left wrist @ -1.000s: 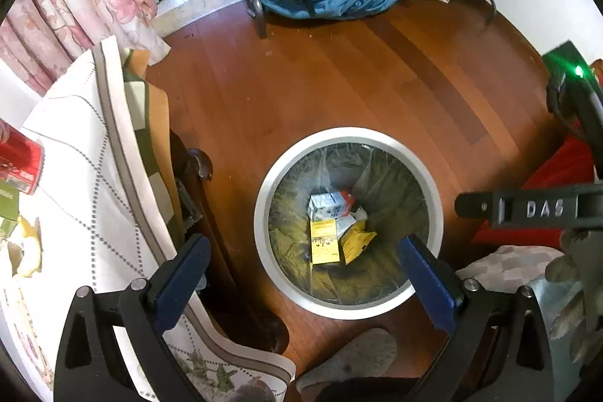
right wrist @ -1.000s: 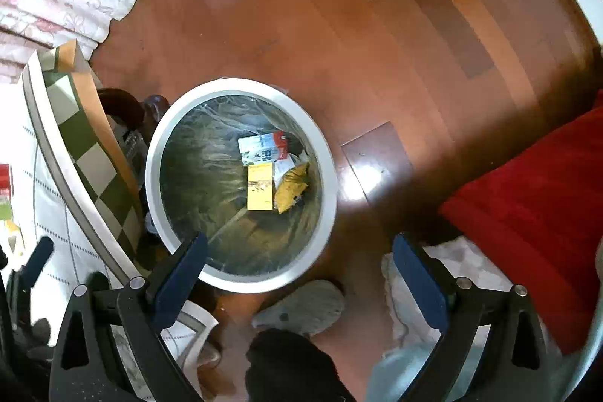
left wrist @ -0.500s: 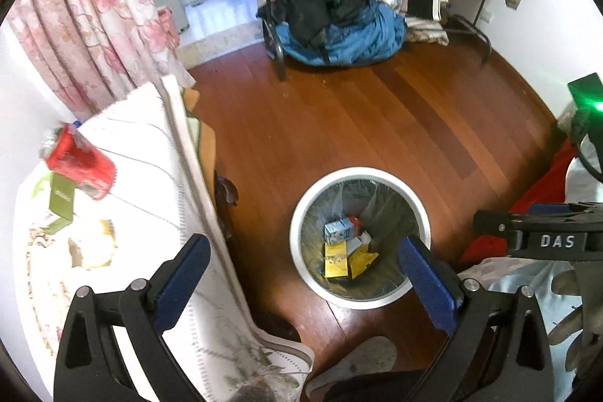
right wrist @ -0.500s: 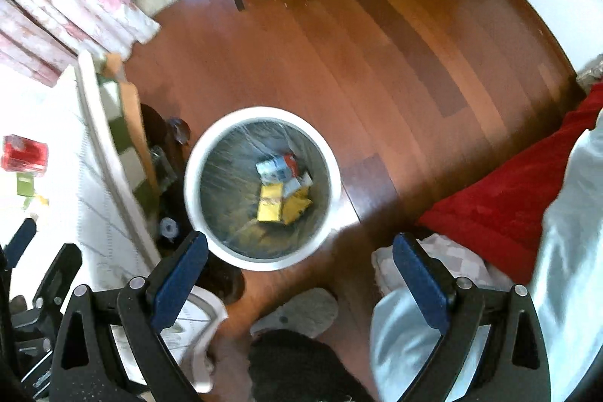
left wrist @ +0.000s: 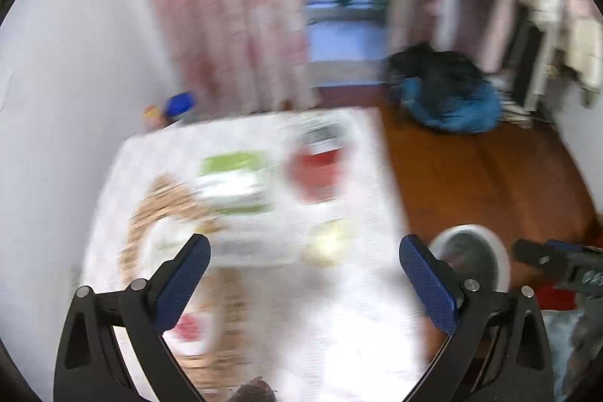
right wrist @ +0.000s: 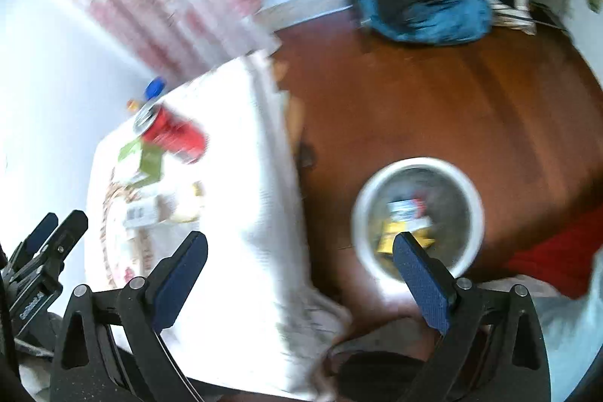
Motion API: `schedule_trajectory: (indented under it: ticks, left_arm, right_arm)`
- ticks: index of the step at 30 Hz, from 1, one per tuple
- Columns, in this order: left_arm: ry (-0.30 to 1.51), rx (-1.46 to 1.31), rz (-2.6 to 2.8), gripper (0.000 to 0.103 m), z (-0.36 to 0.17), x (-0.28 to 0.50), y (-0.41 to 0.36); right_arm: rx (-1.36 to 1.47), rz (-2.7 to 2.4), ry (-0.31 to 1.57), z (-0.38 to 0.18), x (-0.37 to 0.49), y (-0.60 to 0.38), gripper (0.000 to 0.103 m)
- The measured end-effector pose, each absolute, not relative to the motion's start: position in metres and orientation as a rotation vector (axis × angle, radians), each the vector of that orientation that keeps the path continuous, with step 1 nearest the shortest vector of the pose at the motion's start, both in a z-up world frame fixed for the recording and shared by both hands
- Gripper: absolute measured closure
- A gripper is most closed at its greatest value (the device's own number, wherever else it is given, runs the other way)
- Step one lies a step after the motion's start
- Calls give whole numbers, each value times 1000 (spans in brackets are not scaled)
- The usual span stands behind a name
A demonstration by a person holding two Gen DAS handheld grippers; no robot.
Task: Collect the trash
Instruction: 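Move both tools back toward the table, then grasp the lemon peel with the right gripper while the left grasps the clear lid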
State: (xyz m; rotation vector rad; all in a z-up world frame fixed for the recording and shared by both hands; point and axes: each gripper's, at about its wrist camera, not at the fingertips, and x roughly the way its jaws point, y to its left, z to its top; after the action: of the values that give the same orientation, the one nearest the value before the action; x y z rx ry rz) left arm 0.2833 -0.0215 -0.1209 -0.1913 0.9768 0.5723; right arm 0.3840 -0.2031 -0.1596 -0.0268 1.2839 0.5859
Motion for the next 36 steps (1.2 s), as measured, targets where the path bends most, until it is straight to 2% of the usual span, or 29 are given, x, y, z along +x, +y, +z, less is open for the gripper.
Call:
schedule_trajectory:
  ticks: [6,7,9,13,16,18,20,22,23,25,31,36]
  left_arm:
    - [1083,-320,772,1,-189,207,80]
    - [1086,-336,773,1,-195,200,85]
    - [1108,-377,773,1,-219,191,95]
    - [1132,-425,719,1,-245,190,101]
    - [1134,-427,672,2,-258,200,97]
    - [1136,-418,656,7,-266,204,99]
    - [1146,-413,644,23,-272,209,99]
    - [1154,-410,637,31,-275,211,104]
    - [1157,-400,635,44,-278,214,104]
    - [1164,-392,627,66,-280,217,104]
    - [1137,-372,641,66,-278,210,95]
    - [1142,-385,641,66,-269,184,70]
  right_arm:
    - [-17,644,1339,-222,367,-100,6]
    - [-23,646,1348,-233,366,-84,9]
    - [-32,648,1369,-250,366,-61,26]
    - [-61,648,1377,-271,369,-29,28]
    - [-70,655,1375,-279,370,-16,41]
    - [-82,674,1370,-284,370,-8,60]
    - [-109,680,1353,-288,367,-2,68]
    - [-131,685,1317,-287,363,-3,85]
    - [-142,681,1306,-287,362,-4,92]
    - [-156,673,1294,-286,360,-8,93]
    - [-290,614,1229,-275,334,-26,94]
    - [-394,681,1254,-272,286,-40,94]
